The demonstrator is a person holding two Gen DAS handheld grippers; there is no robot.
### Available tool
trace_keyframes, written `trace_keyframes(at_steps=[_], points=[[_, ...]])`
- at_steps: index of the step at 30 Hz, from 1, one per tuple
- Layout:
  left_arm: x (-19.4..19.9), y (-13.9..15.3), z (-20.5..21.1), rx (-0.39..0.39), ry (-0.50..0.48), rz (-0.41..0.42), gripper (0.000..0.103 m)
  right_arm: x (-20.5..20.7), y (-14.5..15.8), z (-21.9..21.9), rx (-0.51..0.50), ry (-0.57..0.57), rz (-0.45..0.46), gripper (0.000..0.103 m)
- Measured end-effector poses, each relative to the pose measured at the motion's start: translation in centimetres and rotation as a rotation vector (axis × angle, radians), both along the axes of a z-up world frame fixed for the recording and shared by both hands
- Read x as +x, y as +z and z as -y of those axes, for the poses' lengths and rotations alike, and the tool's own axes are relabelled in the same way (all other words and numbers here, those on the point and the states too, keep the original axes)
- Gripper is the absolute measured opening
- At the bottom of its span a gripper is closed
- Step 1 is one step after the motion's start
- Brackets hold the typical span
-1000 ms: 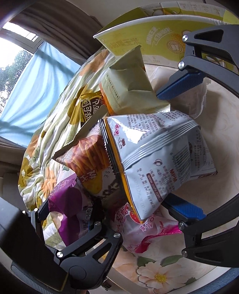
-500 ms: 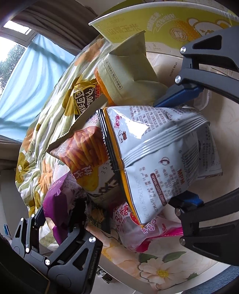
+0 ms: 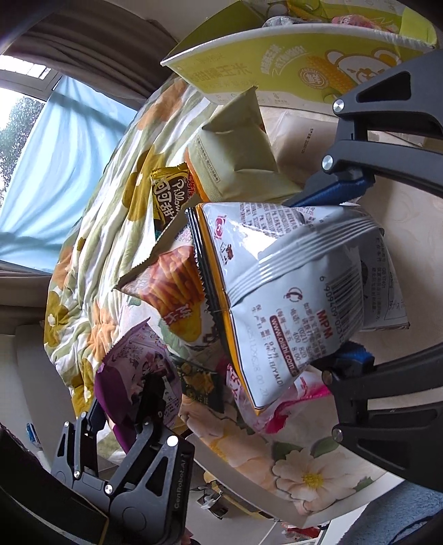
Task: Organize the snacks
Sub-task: 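Grasp the purple chip bag with the left tool while the right tool grasps the white chip bag, then carry both bags over the yellow box and open both tools to drop them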
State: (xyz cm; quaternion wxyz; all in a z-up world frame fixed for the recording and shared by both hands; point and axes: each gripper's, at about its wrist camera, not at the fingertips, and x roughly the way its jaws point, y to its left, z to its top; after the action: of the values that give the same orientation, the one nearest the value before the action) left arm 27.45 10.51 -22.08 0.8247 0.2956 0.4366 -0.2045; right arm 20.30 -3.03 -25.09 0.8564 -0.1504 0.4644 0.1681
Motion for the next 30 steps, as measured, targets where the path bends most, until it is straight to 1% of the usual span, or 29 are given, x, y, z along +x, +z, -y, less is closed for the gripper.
trace_keyframes(at_steps=[5, 8, 14, 17, 19, 24, 27, 30], points=[[-0.7, 3.3, -0.1, -0.049, 0.024, 0.034, 0.049, -0.5, 2.1, 0.9, 0.04, -0.042, 0.012, 0.061], [-1.3, 5.6, 0.5, -0.078, 0.029, 0.059, 0.049, -1.1, 4.0, 1.9, 0.078, -0.081, 0.026, 0.061], [-2.2, 10.4, 3.5, -0.118, 0.043, 0.123, 0.049, -1.8, 8.8, 5.4, 0.171, -0.15, 0.054, 0.061], [-2.2, 12.6, 5.5, -0.159, 0.058, 0.146, 0.049, -1.8, 11.0, 7.6, 0.205, -0.178, 0.07, 0.061], [-2.1, 14.0, 7.1, -0.19, 0.067, 0.157, 0.049, -1.8, 12.6, 9.6, 0.227, -0.192, 0.082, 0.061], [-1.8, 16.8, 12.9, -0.262, 0.058, 0.188, 0.049, -1.6, 15.4, 14.7, 0.225, -0.228, 0.126, 0.061], [-1.2, 17.8, 17.0, -0.293, 0.04, 0.198, 0.049, -1.3, 16.3, 18.1, 0.217, -0.247, 0.148, 0.061], [-0.3, 18.0, 21.5, -0.308, 0.019, 0.201, 0.049, -0.7, 16.5, 21.5, 0.224, -0.263, 0.155, 0.061]])
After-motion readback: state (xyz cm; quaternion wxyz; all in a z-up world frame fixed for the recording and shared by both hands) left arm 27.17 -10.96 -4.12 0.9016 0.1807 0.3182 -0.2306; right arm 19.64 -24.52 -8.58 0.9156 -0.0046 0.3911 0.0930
